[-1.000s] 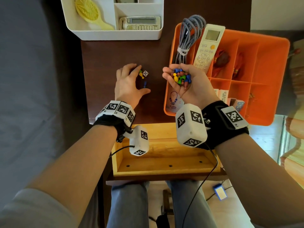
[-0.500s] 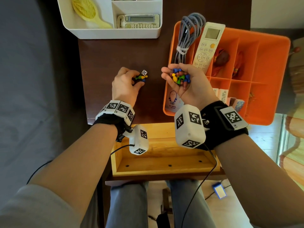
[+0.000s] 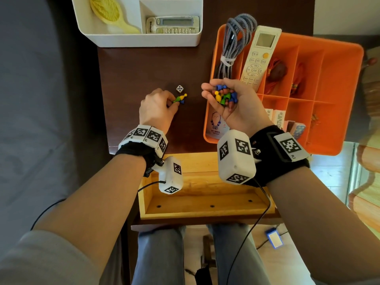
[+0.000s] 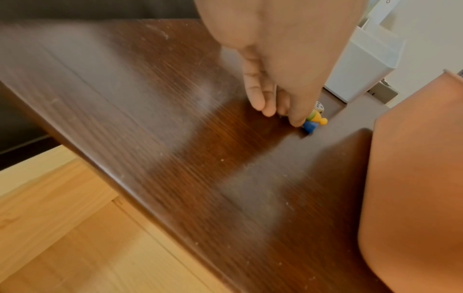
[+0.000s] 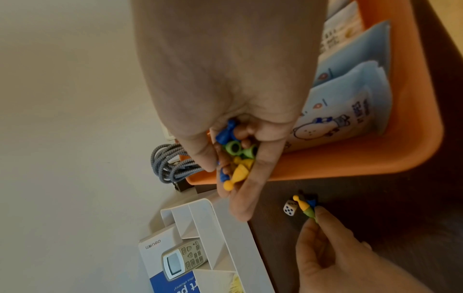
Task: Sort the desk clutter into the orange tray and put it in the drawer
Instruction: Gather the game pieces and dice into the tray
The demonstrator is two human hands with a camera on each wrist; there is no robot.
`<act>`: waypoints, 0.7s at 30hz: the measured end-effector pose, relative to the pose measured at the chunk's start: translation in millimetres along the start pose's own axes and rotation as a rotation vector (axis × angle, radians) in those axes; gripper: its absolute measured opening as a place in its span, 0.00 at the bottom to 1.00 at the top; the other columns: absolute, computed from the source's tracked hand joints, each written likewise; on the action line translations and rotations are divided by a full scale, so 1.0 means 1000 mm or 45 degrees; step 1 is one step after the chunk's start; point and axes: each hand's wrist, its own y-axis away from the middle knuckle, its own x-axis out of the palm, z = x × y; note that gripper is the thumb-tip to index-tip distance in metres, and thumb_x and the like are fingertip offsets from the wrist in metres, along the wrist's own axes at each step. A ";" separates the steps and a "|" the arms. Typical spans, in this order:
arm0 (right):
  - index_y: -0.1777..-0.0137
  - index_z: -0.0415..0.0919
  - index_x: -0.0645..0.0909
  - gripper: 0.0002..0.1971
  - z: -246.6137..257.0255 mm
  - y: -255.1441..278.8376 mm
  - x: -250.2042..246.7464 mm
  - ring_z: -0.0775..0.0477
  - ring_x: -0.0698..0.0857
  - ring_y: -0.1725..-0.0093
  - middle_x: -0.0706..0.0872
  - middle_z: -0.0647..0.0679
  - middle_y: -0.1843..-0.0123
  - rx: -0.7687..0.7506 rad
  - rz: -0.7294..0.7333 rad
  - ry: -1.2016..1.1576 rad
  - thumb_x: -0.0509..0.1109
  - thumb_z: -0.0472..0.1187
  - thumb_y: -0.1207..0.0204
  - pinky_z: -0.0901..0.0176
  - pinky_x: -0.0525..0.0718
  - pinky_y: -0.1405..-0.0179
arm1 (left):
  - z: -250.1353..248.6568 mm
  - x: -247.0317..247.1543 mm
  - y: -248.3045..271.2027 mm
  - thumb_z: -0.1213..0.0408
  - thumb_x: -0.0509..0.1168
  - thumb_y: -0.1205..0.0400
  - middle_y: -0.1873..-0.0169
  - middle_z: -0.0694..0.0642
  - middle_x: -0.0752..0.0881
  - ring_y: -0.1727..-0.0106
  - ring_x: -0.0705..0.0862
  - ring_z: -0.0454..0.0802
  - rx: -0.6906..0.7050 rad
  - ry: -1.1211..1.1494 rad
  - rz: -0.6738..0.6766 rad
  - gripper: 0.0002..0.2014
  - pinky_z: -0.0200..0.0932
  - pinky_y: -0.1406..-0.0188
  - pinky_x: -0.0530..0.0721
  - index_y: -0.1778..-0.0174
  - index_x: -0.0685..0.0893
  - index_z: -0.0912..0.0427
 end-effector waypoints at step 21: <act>0.53 0.30 0.82 0.12 -0.002 0.000 -0.005 0.46 0.91 0.57 0.91 0.39 0.58 -0.001 0.030 -0.012 0.58 0.36 0.17 0.65 0.89 0.63 | -0.008 0.002 0.001 0.61 0.70 0.25 0.53 0.54 0.85 0.52 0.82 0.52 0.027 0.064 0.044 0.07 0.44 0.53 0.74 0.53 0.86 0.56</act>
